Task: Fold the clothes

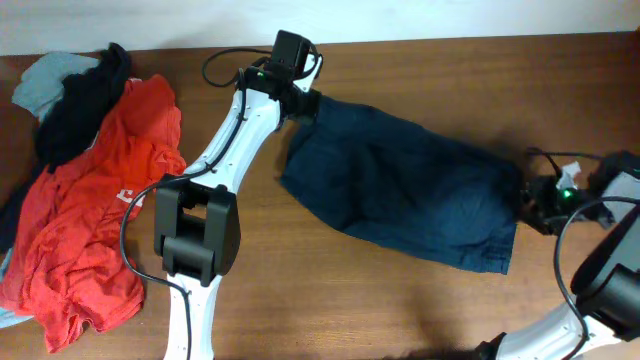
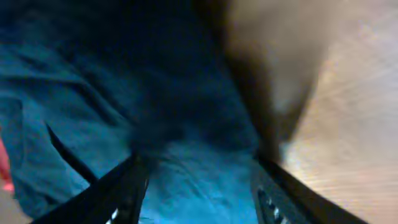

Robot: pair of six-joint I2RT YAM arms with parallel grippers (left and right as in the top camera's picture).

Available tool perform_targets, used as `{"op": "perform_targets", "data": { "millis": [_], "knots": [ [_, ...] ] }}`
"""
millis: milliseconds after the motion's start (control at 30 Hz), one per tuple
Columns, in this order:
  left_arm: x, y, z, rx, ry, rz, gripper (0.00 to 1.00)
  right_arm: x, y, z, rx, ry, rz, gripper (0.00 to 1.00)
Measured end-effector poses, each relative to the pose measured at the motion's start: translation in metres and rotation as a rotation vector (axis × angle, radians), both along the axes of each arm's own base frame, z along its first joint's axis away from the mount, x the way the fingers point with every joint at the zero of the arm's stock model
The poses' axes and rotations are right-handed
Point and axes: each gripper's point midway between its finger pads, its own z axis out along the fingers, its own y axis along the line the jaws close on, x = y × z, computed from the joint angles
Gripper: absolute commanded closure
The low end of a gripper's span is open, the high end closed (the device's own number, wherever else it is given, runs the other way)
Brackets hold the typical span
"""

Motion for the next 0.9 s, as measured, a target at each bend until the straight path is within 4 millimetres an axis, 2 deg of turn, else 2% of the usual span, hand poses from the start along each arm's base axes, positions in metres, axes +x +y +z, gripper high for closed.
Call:
{"op": "perform_targets", "data": {
  "millis": [167,400,533,733,900],
  "knots": [
    [-0.011,0.009,-0.007,0.058,0.043,-0.017,0.59,0.026,0.021,0.001,-0.051,-0.069,0.097,0.38],
    [-0.012,0.015,-0.008,0.095,0.047,-0.017,0.58,0.067,0.061,0.006,-0.126,-0.201,0.248,0.37],
    [-0.013,0.016,-0.009,0.101,0.048,-0.014,0.58,0.081,0.082,0.009,-0.155,-0.263,0.327,0.37],
    [-0.019,0.02,-0.012,0.116,0.076,-0.014,0.59,0.082,0.095,0.006,-0.192,-0.253,0.383,0.37],
    [-0.041,0.026,-0.02,0.126,0.179,-0.024,0.59,0.073,0.089,0.004,-0.18,-0.229,0.385,0.31]
  ]
}}
